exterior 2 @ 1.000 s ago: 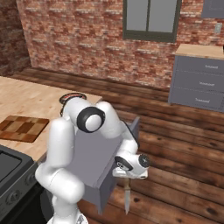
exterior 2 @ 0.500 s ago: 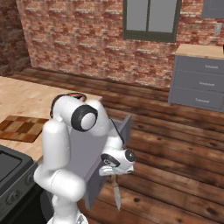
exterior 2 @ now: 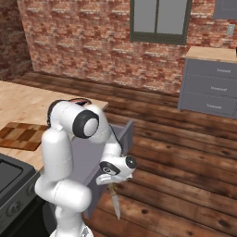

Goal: Pick up the knife from the drawer and place it on the cutting board. Then place the meat from the plate to the cutting board.

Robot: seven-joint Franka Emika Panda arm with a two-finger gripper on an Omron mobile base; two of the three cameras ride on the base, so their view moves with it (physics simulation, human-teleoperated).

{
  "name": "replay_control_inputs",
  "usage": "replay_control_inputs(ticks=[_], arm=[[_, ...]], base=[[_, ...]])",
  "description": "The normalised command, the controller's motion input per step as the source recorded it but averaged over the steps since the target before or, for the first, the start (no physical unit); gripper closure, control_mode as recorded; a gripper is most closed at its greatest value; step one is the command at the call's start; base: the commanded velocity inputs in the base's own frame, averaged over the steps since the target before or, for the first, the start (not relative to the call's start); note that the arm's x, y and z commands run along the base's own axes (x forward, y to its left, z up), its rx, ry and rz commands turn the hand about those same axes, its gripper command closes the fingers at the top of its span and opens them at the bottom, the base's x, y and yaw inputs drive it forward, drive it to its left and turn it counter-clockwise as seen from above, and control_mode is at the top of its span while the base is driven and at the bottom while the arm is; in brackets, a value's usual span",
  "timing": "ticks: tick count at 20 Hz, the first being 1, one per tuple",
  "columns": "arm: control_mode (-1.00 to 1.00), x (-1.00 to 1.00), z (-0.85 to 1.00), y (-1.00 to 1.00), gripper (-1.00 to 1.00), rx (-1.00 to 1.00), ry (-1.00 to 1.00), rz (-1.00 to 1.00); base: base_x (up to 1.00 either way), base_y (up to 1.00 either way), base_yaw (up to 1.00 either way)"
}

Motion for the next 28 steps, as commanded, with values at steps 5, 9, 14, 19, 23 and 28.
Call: replay_control_inputs(ticks=[5,9,14,19,23,28], arm=[[-1.00,0.00,0.06,0.50,1.00,0.07,0.00,0.06],[-1.00,0.00,0.09,0.59,1.00,0.04,0.00,0.01],[-1.00,0.00,0.02,0.67,1.00,0.07,0.00,0.00],[-1.00,0.07,0.00,0.63,1.00,0.08,0.00,0.00],[-1.00,0.18,0.00,0.53,1.00,0.03,0.00,0.00],[-1.00,0.11,0.21,0.04,1.00,0.00,0.00,-0.01]], base=[[0.00,0.00,0.00],[0.00,0.00,0.00],[0.00,0.00,0.00],[0.00,0.00,0.00],[0.00,0.00,0.00],[0.00,0.00,0.00]])
